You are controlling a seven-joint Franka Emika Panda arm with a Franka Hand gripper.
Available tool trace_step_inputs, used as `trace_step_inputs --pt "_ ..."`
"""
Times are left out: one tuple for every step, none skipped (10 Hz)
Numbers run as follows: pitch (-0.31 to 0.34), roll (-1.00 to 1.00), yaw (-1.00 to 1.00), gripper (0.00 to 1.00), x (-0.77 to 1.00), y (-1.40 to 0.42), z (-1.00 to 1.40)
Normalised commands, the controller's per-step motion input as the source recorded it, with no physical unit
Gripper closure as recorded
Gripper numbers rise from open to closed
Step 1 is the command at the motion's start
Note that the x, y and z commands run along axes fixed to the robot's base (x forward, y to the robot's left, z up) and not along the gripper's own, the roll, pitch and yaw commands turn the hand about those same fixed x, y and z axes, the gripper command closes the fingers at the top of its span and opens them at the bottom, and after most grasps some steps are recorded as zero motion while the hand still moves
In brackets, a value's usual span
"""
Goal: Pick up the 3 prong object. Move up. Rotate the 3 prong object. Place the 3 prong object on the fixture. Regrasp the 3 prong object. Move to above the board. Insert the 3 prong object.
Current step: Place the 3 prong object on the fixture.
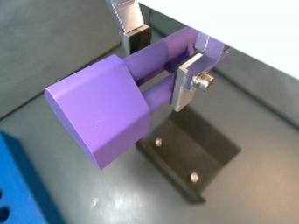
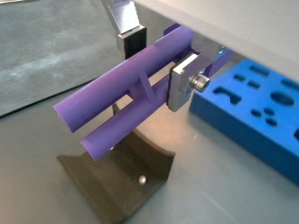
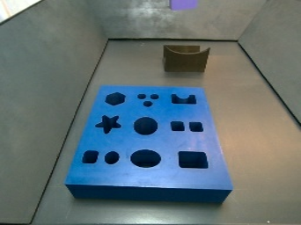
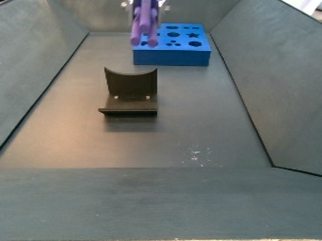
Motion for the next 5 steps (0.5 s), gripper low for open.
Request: trace_step_inputs --pt "0.111 -1.00 -0.08 1.00 0.53 0.05 -0.01" --pt "0.117 -1.00 -0.09 1.00 0.43 0.05 -0.02" --pt "0.121 -1.00 -0.10 1.00 0.32 0.05 -0.02" --pt "0.127 -1.00 -0.12 1.00 0.23 0.04 -0.01" --pt "0.136 -1.00 -0.14 1.00 0.10 0.05 -0.01"
